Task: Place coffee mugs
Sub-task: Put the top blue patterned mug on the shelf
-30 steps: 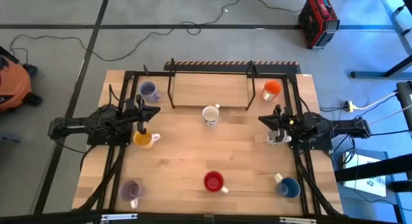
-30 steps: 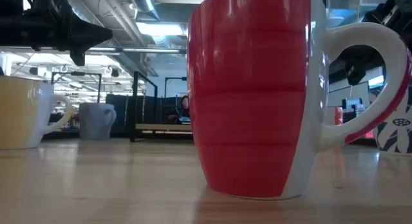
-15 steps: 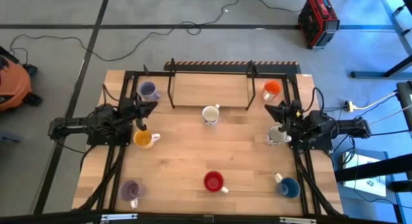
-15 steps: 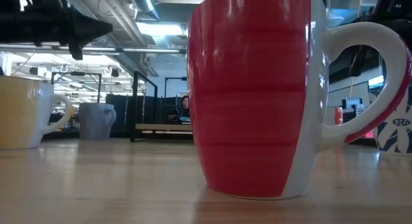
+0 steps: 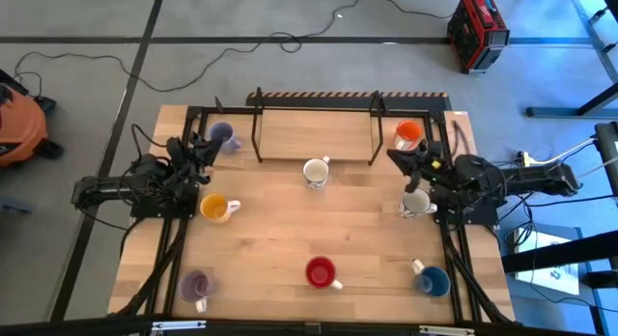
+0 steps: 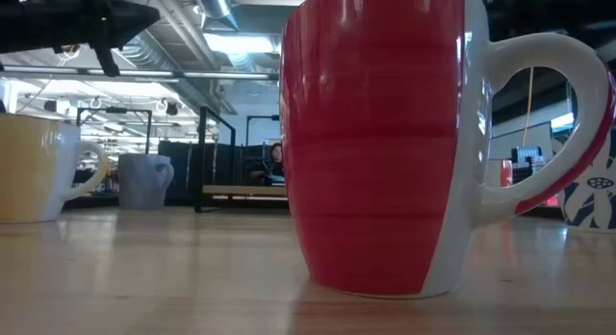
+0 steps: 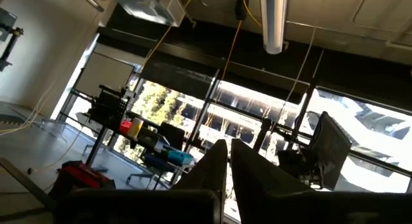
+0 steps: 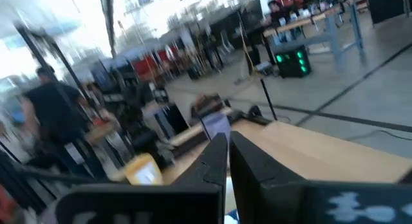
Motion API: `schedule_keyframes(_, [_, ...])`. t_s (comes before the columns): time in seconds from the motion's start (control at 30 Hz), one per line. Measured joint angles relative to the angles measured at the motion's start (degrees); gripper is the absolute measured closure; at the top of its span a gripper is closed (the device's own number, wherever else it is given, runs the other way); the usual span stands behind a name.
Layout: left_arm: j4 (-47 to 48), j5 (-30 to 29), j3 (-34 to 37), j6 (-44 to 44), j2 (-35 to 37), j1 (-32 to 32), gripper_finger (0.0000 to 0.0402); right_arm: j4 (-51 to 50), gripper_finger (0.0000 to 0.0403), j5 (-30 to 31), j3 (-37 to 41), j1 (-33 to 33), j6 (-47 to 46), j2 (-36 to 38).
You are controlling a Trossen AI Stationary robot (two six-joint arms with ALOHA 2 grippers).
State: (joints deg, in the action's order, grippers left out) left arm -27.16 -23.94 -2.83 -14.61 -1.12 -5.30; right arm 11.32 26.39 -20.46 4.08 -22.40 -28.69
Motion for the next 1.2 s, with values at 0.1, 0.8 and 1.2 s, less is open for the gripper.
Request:
schedule_keyframes(0.1, [0.1,0.0,0.0,0.0,-1.1,0.0,0.0385,-2.4,0.0393,0.1,-6.2,0.0,2.1,-8.4])
schedule_keyframes(0.8, [-3.5,2.4,0.0,-2.4,-9.1,0.0,0.0386,-34.0,0.0206,-25.1,-41.0,-17.0,18.4,-48.1])
schedule_keyframes(1.2, [-1.3,2.0,-2.6,-5.9,-9.8,0.0,0.0386,-35.5,0.0139,-23.8,-45.4,-20.3,36.8,-53.4])
